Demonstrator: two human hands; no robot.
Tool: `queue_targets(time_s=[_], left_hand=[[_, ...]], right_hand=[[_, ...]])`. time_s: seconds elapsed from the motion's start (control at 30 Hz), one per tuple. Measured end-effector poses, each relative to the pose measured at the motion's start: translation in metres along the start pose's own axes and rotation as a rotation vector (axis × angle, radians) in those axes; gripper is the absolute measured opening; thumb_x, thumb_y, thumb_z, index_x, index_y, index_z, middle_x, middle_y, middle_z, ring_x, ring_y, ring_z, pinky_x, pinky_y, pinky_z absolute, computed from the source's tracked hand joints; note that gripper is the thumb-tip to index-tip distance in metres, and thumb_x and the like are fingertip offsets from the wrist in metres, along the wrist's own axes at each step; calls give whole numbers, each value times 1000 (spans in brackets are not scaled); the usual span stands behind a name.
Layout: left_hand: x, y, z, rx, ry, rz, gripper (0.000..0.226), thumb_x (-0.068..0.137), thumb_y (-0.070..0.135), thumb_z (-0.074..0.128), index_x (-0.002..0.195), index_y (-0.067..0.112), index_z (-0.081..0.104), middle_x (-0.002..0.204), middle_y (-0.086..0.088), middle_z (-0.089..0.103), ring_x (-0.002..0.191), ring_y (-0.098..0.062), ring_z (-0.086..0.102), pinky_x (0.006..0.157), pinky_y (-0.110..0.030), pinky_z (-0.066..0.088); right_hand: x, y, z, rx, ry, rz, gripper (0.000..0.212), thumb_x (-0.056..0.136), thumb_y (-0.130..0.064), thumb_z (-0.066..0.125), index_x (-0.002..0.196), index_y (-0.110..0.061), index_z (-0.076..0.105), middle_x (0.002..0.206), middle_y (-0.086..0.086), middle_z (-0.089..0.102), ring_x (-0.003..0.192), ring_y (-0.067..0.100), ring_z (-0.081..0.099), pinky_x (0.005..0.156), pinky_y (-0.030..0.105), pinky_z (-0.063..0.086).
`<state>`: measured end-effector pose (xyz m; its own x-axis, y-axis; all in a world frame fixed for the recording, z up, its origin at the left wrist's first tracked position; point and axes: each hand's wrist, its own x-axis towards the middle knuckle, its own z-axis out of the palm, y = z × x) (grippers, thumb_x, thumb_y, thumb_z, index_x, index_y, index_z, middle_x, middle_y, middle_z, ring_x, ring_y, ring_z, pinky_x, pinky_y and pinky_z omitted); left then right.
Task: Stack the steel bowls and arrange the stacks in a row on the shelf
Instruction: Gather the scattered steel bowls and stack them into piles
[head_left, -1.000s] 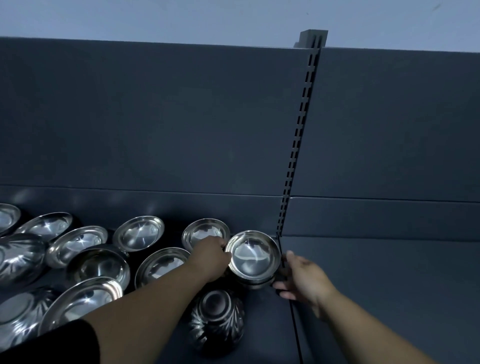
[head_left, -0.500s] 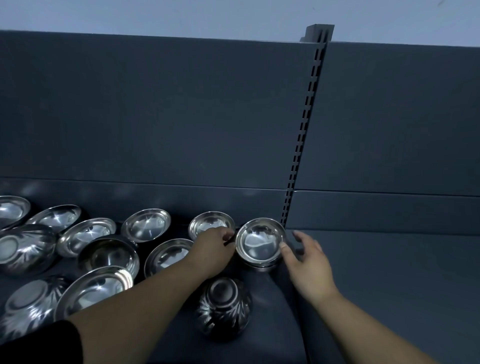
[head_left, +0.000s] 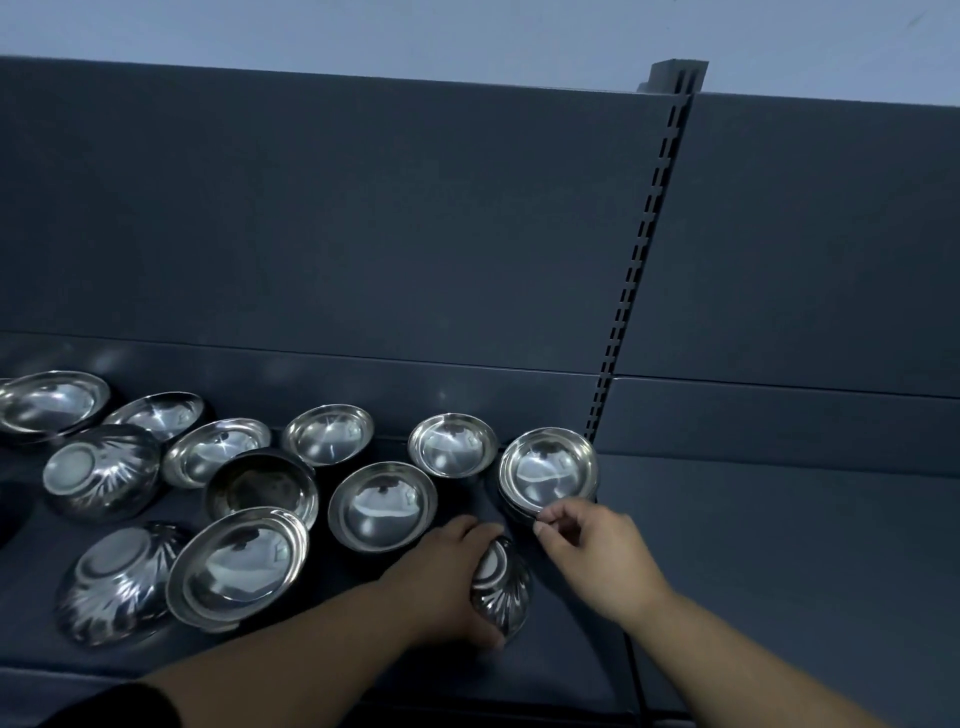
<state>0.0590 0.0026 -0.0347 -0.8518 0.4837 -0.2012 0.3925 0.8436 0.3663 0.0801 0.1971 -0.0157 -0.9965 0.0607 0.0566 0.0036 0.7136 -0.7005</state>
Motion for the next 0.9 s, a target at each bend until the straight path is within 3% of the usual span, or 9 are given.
queue_targets(time_s=[0.1,0.2,0.3,0.43,0.53,0.6,0.67,0.77,0.9], left_hand=[[0,3,0,-49,49,6,111,50,52,82,144,34,24,146,8,29,131,-14,38,110,-28,34],[-5,12,-16,-196,120,23,107,52,50,83,142,35,27,139,15,35,123,-5,41,101,-16,34],[-6,15,-47,-405,165,-13,98,53,45,87,136,39,34,121,21,45,108,1,48,88,-11,36],[-1,5,-79,-764,121,-65,84,57,36,89,129,32,44,114,14,62,100,-3,62,87,-19,49],[5,-2,-83,-1168,29,-57,76,69,12,83,133,17,44,115,-8,68,101,-18,68,83,-27,55],[7,-5,-80,-1257,-16,-57,78,67,20,82,135,15,43,117,-10,68,104,-21,67,87,-32,53],[8,-7,-77,-1273,-27,-39,78,68,34,82,134,15,46,116,-6,69,106,-19,67,93,-35,51],[7,-7,-80,-1189,116,-76,45,87,38,63,126,18,52,108,3,69,95,-7,67,84,-25,53],[15,-42,-79,-309,341,-117,49,91,47,54,136,31,44,124,9,59,105,-10,59,93,-28,47]], right_hand=[[-1,2,-4,19,-10,-4,6,86,-34,67,82,-30,69,74,-13,70,71,-1,64,71,21,54],[-1,-2,-14,202,32,-59,11,88,-30,67,78,-30,72,76,-8,72,68,0,62,67,14,49],[8,-8,-29,395,-5,-79,25,94,-13,59,97,-35,72,99,-17,74,94,-4,66,87,11,47],[27,-9,-38,446,-259,-118,68,86,15,41,123,-38,61,129,-16,63,122,2,57,106,23,41],[35,-18,-31,380,-187,-205,57,87,3,61,118,-45,62,120,-16,67,117,1,59,100,17,43],[40,-26,-28,366,-33,-212,43,88,-5,66,103,-46,68,105,-18,72,103,1,65,90,11,46],[46,-34,-27,297,75,-230,33,89,-10,66,93,-43,70,93,-19,74,91,0,68,85,13,49],[56,-42,-31,99,157,-239,16,90,-21,66,98,-31,74,90,-11,72,87,4,66,85,19,50],[63,-43,-45,-207,241,-198,14,91,-29,60,93,-24,73,85,-4,66,81,15,63,75,29,53]])
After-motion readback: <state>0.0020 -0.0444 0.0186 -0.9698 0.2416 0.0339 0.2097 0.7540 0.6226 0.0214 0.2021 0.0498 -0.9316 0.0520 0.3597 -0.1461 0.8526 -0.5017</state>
